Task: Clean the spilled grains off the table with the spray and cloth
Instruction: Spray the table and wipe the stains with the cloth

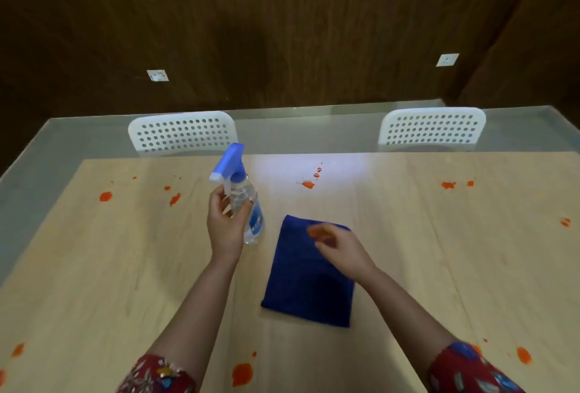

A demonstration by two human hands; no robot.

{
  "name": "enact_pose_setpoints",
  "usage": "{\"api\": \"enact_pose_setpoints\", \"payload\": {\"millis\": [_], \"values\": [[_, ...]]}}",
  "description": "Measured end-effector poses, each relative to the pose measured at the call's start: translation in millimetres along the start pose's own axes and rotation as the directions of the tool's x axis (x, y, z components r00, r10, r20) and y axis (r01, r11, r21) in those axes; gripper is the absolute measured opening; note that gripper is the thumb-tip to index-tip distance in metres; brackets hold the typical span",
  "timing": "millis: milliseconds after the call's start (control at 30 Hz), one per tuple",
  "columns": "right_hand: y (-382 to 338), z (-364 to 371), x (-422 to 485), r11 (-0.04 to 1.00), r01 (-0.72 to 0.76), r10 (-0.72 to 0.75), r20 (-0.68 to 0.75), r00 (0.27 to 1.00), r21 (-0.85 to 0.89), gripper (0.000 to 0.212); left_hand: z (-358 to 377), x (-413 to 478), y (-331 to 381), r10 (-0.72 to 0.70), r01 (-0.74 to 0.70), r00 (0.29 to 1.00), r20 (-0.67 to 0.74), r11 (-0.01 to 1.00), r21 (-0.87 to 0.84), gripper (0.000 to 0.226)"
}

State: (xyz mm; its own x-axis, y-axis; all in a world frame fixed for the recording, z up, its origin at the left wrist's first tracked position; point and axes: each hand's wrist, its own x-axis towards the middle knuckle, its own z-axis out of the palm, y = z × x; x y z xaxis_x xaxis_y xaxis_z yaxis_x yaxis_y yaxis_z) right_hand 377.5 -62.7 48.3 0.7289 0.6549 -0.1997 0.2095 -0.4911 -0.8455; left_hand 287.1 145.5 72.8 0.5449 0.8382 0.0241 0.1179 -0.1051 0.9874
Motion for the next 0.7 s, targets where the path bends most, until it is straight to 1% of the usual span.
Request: {"api": "enact_pose_setpoints", "payload": {"millis": [67,133,200,233,300,333,400,467,533,567,633,700], "values": [[-41.6,11.1,21.5,0.985,0.098,-0.096,-0.024,0.995,0.14,0.036,-4.5,0.9,-5.9,0.017,-0.016,0.999,0.038,1.0,-0.027,0.045],[-83.5,20.0,41.6,0.957,0.187,-0.183,-0.039,0.982,0.22,0.042,-9.0,2.1,-7.9,0.029,-0.026,0.997,0.073,0.999,-0.048,0.043],[-114.3,24.2,56.8,0.933,0.239,-0.243,-0.017,0.97,0.267,0.048,-14.3,4.1,-3.3,0.026,-0.016,0.991,0.13,0.997,-0.073,0.037],[-125.2,25.4,61.8,0.933,0.239,-0.248,-0.002,0.969,0.269,0.049,-19.1,7.9,-2.1,0.015,0.004,0.98,0.2,0.996,-0.094,0.034],[-131.1,24.4,68.1,0.943,0.22,-0.23,0.01,0.973,0.248,0.045,-28.4,16.9,-0.7,-0.038,0.087,0.928,0.369,0.989,-0.119,0.031],[-130.6,24.8,68.2,0.944,0.224,-0.231,0.001,0.973,0.241,0.04,-33.8,22.2,-1.8,-0.059,0.117,0.9,0.433,0.987,-0.108,0.033],[-126.3,26.5,64.3,0.931,0.247,-0.245,-0.04,0.969,0.27,0.037,-42.8,29.1,-5.1,-0.089,0.133,0.865,0.493,0.99,-0.054,0.046],[-121.3,32.9,57.5,0.91,0.291,-0.275,-0.096,0.957,0.297,0.046,-50.2,29.8,-10.7,-0.101,0.127,0.87,0.483,0.992,-0.021,0.055],[-119.5,41.5,52.5,0.902,0.334,-0.305,-0.143,0.942,0.273,0.057,-55.2,24.9,-16.0,-0.116,0.137,0.91,0.399,0.99,-0.024,0.048],[-120.5,46.2,51.7,0.91,0.347,-0.315,-0.165,0.935,0.226,0.057,-56.4,22.3,-18.6,-0.134,0.152,0.931,0.339,0.988,-0.026,0.043],[-123.6,55.3,53.0,0.9,0.399,-0.361,-0.217,0.907,0.173,0.051,-57.6,18.2,-21.9,-0.163,0.169,0.958,0.234,0.986,-0.007,0.032],[-127.1,60.3,49.3,0.86,0.447,-0.371,-0.3,0.879,0.245,0.04,-54.6,14.5,-21.3,-0.188,0.187,0.966,0.18,0.982,0.021,0.028]]}}
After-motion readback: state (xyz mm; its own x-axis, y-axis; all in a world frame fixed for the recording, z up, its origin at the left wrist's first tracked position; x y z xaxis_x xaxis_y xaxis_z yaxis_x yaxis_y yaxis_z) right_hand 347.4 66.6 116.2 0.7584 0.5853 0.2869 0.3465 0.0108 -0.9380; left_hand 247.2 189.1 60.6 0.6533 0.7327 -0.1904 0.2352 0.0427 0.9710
